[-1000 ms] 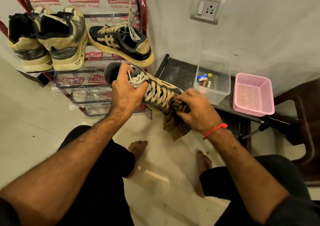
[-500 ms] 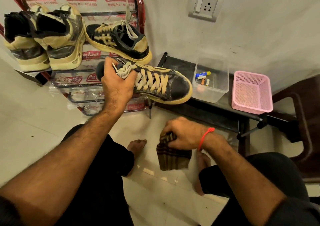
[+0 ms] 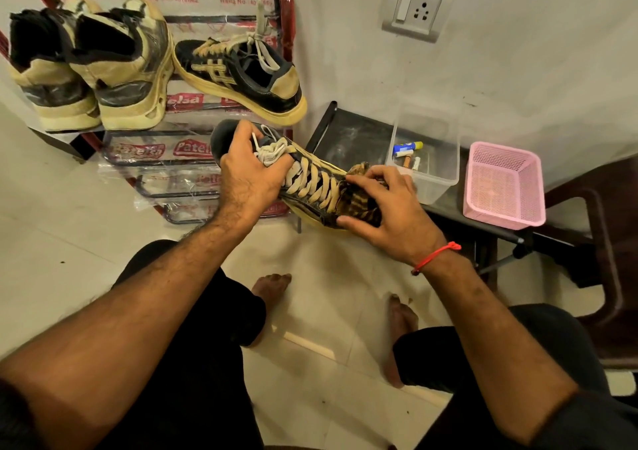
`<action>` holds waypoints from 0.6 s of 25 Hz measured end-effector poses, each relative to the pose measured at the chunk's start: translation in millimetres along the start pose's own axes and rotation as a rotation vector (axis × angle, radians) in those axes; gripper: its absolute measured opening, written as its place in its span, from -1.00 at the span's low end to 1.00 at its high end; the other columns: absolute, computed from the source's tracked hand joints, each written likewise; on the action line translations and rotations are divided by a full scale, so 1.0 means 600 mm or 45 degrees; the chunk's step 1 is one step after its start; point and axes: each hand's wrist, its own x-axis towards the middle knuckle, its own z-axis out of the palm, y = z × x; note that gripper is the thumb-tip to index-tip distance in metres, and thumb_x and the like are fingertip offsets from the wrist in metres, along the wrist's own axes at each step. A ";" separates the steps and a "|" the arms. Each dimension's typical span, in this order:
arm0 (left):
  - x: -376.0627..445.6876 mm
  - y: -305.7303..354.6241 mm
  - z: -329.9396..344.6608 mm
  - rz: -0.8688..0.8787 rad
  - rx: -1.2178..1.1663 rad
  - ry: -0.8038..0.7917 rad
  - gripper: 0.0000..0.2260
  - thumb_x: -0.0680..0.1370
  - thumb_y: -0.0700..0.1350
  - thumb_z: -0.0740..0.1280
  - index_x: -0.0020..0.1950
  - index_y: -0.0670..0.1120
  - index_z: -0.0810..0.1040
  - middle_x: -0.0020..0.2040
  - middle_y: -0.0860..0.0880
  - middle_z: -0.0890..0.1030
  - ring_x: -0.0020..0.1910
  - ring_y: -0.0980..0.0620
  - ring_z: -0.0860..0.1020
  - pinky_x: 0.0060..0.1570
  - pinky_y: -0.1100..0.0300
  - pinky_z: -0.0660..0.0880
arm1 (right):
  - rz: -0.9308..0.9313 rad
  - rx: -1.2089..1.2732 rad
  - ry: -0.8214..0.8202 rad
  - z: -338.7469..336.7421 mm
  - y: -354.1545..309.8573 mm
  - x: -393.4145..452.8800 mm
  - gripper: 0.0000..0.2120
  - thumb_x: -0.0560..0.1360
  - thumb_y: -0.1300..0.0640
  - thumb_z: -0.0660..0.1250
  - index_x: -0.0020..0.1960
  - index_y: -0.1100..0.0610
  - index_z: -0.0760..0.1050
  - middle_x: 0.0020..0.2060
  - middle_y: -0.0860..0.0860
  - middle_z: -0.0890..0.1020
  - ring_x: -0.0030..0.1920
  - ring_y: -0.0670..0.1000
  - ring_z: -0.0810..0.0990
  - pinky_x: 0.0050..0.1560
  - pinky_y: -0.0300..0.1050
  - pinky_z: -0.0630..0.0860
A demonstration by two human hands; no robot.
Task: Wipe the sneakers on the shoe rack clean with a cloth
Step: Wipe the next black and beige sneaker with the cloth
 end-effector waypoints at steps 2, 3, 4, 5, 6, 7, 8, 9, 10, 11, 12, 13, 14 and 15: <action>0.003 0.001 -0.001 -0.036 -0.022 0.006 -0.71 0.46 -0.07 0.48 -0.02 -0.02 0.37 -0.15 0.05 0.58 -0.11 -0.05 0.64 -0.21 -0.15 0.66 | -0.030 -0.105 -0.030 0.008 0.002 0.002 -0.34 0.48 -0.05 0.45 0.51 0.02 0.31 0.41 0.06 0.29 0.39 0.10 0.26 0.43 -0.04 0.26; 0.004 0.001 -0.002 -0.038 -0.029 0.008 -0.71 0.46 -0.08 0.48 -0.02 -0.02 0.37 -0.15 0.05 0.58 -0.11 -0.05 0.65 -0.20 -0.14 0.66 | -0.018 -0.075 -0.001 0.008 0.002 0.004 -0.37 0.48 0.05 0.47 0.50 0.03 0.34 0.42 0.07 0.32 0.40 0.12 0.30 0.45 -0.01 0.28; 0.003 0.003 -0.002 -0.032 -0.029 0.011 -0.72 0.46 -0.08 0.48 -0.02 -0.03 0.37 -0.15 0.06 0.57 -0.12 -0.03 0.64 -0.19 -0.13 0.66 | -0.007 -0.028 0.037 0.008 0.002 0.007 -0.40 0.47 0.14 0.48 0.46 0.04 0.39 0.39 0.07 0.37 0.38 0.12 0.34 0.45 0.01 0.32; 0.003 0.003 -0.003 -0.025 -0.026 0.020 -0.72 0.47 -0.09 0.48 -0.02 -0.03 0.37 -0.16 0.07 0.57 -0.13 0.00 0.63 -0.18 -0.10 0.67 | -0.006 -0.005 0.070 0.009 0.001 0.010 -0.44 0.45 0.19 0.48 0.42 0.05 0.44 0.35 0.07 0.43 0.35 0.11 0.38 0.43 -0.01 0.35; 0.002 0.002 -0.003 -0.018 -0.025 0.037 -0.72 0.47 -0.10 0.48 -0.02 -0.03 0.37 -0.17 0.08 0.56 -0.17 0.04 0.61 -0.18 -0.07 0.66 | -0.011 -0.025 0.086 0.010 -0.004 0.011 -0.48 0.44 0.21 0.49 0.37 0.07 0.48 0.31 0.07 0.47 0.32 0.11 0.41 0.41 -0.06 0.34; 0.002 0.001 -0.004 -0.013 -0.020 0.057 -0.72 0.46 -0.10 0.48 -0.02 -0.04 0.38 -0.18 0.10 0.55 -0.20 0.08 0.59 -0.19 -0.03 0.66 | -0.016 -0.068 0.076 0.012 -0.010 0.011 -0.51 0.43 0.21 0.49 0.35 0.08 0.51 0.28 0.08 0.50 0.31 0.10 0.42 0.38 -0.11 0.32; 0.001 -0.001 -0.006 -0.012 -0.011 0.070 -0.72 0.46 -0.10 0.48 -0.02 -0.04 0.38 -0.19 0.10 0.54 -0.22 0.09 0.57 -0.19 -0.01 0.65 | -0.023 -0.114 0.044 0.014 -0.016 0.011 -0.52 0.44 0.19 0.49 0.34 0.09 0.51 0.27 0.07 0.51 0.31 0.10 0.42 0.36 -0.12 0.31; 0.001 -0.003 -0.007 -0.017 0.001 0.074 -0.72 0.45 -0.10 0.48 -0.01 -0.04 0.39 -0.20 0.10 0.54 -0.22 0.08 0.56 -0.18 0.01 0.63 | -0.037 -0.148 -0.005 0.015 -0.021 0.010 -0.53 0.45 0.16 0.49 0.34 0.09 0.51 0.27 0.07 0.52 0.31 0.09 0.42 0.36 -0.11 0.33; 0.001 -0.004 -0.007 -0.027 0.009 0.072 -0.72 0.45 -0.10 0.49 0.00 -0.05 0.41 -0.20 0.10 0.53 -0.21 0.07 0.56 -0.18 0.03 0.62 | -0.064 -0.159 -0.054 0.014 -0.025 0.008 -0.54 0.46 0.14 0.48 0.34 0.09 0.51 0.27 0.07 0.53 0.31 0.08 0.43 0.36 -0.09 0.35; 0.001 -0.006 -0.008 -0.040 0.015 0.069 -0.73 0.46 -0.10 0.49 0.01 -0.06 0.42 -0.19 0.10 0.53 -0.21 0.08 0.55 -0.18 0.05 0.61 | -0.100 -0.142 -0.095 0.011 -0.028 0.006 -0.55 0.46 0.13 0.49 0.32 0.10 0.52 0.25 0.07 0.55 0.29 0.07 0.45 0.36 -0.07 0.40; 0.001 -0.007 -0.008 -0.054 0.021 0.068 -0.73 0.46 -0.11 0.48 0.02 -0.06 0.43 -0.19 0.10 0.52 -0.22 0.11 0.54 -0.18 0.08 0.60 | -0.145 -0.109 -0.127 0.009 -0.030 0.003 -0.57 0.45 0.11 0.50 0.29 0.11 0.54 0.22 0.07 0.58 0.26 0.06 0.49 0.34 -0.04 0.44; 0.001 -0.007 -0.009 -0.063 0.025 0.070 -0.74 0.47 -0.11 0.48 0.03 -0.07 0.43 -0.19 0.10 0.52 -0.23 0.13 0.53 -0.19 0.09 0.60 | -0.196 -0.076 -0.154 0.008 -0.033 0.001 -0.60 0.44 0.10 0.51 0.25 0.12 0.57 0.18 0.07 0.61 0.23 0.05 0.52 0.30 -0.04 0.48; 0.001 -0.007 -0.009 -0.066 0.028 0.069 -0.74 0.48 -0.11 0.47 0.03 -0.08 0.43 -0.19 0.09 0.53 -0.22 0.12 0.54 -0.18 0.07 0.61 | -0.239 -0.052 -0.178 0.008 -0.035 -0.002 -0.62 0.43 0.09 0.52 0.22 0.12 0.59 0.15 0.07 0.63 0.21 0.04 0.55 0.28 -0.06 0.50; 0.002 -0.006 -0.009 -0.064 0.029 0.058 -0.74 0.48 -0.11 0.47 0.03 -0.10 0.43 -0.18 0.08 0.54 -0.20 0.08 0.57 -0.16 0.03 0.64 | -0.261 -0.037 -0.193 0.008 -0.035 -0.004 -0.63 0.43 0.09 0.53 0.21 0.13 0.60 0.14 0.07 0.65 0.19 0.04 0.57 0.27 -0.07 0.51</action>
